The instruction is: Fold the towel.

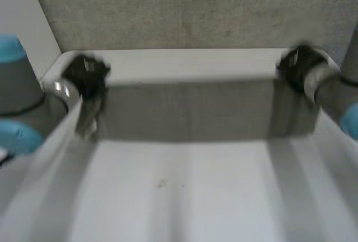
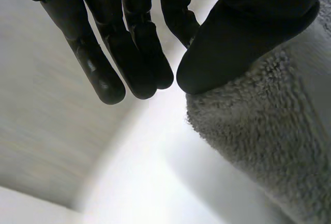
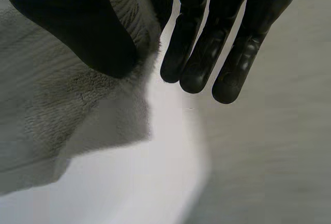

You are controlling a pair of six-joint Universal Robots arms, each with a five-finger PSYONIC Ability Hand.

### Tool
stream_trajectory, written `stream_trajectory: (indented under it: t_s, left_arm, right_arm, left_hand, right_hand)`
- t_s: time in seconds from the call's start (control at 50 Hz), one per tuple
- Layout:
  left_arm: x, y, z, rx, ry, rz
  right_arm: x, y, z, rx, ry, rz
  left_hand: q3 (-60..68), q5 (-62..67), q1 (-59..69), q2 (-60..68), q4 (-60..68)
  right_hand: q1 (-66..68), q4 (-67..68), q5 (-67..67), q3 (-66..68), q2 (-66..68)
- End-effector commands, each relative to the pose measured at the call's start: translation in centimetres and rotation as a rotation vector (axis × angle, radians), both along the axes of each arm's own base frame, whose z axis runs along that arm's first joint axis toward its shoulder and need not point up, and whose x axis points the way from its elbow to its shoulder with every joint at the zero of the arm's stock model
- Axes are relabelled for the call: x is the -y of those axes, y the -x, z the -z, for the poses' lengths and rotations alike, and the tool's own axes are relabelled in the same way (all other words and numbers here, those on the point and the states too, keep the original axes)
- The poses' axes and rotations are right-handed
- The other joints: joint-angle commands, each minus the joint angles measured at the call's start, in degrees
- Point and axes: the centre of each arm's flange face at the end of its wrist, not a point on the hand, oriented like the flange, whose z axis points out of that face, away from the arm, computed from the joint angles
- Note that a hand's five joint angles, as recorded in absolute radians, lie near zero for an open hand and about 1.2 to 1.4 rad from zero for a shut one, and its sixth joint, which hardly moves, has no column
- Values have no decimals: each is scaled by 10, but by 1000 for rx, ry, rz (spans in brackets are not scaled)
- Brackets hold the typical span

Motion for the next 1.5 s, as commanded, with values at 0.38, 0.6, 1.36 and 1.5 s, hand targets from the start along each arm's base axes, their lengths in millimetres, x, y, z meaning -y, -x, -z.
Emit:
stream_trajectory:
  t_s: [0.38, 0.6, 1.36, 1.5]
  left_arm:
    - [14, -22, -66, -328, 353, -20]
    - [-25, -19, 70, -237, 23, 42]
    - [-59, -15, 69, 117, -141, 66]
    - [-5, 6, 85, 97, -39, 75]
  right_arm:
    - [-6, -12, -37, 245, 425, -67]
    - [-36, -7, 92, 161, 34, -97]
    - [-36, 42, 82, -21, -240, 59]
    - [12, 16, 104, 63, -92, 43]
  left_hand:
    - [103, 105, 116, 102, 103]
    - [103, 105, 116, 102, 103]
    - [103, 105, 116, 102, 103]
    - [103, 105, 116, 102, 103]
  right_hand:
    - [239, 118, 138, 120, 125]
    - [239, 118, 138, 120, 125]
    - [239, 118, 138, 120, 125]
    - [239, 118, 138, 120, 125]
